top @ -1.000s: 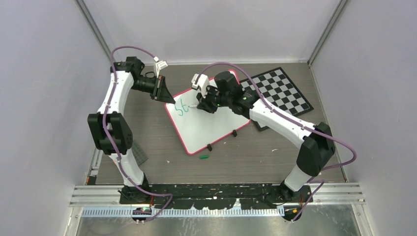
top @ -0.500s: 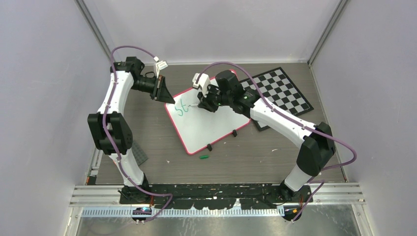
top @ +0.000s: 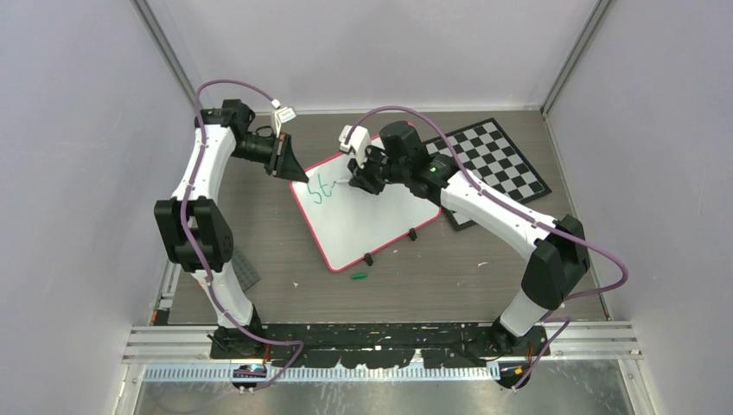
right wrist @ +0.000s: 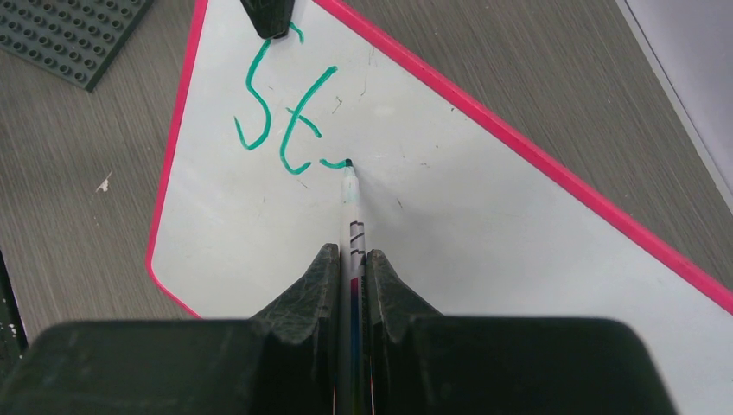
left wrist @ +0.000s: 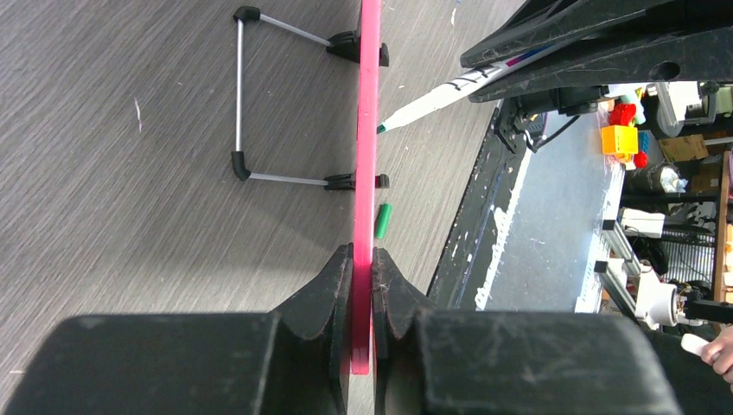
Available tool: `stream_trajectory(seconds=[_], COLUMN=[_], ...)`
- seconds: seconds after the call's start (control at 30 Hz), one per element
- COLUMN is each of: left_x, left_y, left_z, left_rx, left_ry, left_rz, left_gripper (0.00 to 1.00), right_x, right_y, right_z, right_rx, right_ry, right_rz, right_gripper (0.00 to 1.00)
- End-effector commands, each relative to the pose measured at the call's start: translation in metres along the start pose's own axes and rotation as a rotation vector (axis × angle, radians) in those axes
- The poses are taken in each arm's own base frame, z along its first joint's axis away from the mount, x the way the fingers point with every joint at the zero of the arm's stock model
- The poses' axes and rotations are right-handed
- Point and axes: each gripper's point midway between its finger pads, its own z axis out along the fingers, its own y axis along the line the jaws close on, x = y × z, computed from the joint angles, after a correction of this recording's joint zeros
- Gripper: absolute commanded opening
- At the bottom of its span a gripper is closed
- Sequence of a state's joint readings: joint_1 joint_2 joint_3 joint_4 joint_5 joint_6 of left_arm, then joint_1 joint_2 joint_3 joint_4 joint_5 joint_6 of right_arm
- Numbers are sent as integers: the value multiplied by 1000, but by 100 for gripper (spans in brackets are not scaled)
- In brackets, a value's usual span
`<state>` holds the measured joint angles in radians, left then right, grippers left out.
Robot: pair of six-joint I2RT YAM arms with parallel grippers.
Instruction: Write a sentence on the whiteboard
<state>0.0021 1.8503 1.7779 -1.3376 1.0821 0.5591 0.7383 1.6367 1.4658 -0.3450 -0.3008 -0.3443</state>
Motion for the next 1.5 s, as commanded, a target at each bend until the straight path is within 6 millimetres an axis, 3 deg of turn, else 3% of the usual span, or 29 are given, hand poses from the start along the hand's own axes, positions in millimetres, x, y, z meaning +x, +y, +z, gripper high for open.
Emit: stream_trajectory(seconds=[0.0,0.7,1.47], left_x=[5,8,9], left_y=[-14,-14,-13], left_z=[6,12,13], left_rx=[11,14,9], left_ry=[37,45,50], left_rz=[15,22,19], left_gripper=[0,0,0], right_x=[-32,-43,-8], right_y=[-21,-13,6], right_z=[-8,5,-2], right_rx=[80,35,-12], right_ry=[-81,-105,-30], right_rz=[-21,-25,-19], right_gripper=[0,0,0])
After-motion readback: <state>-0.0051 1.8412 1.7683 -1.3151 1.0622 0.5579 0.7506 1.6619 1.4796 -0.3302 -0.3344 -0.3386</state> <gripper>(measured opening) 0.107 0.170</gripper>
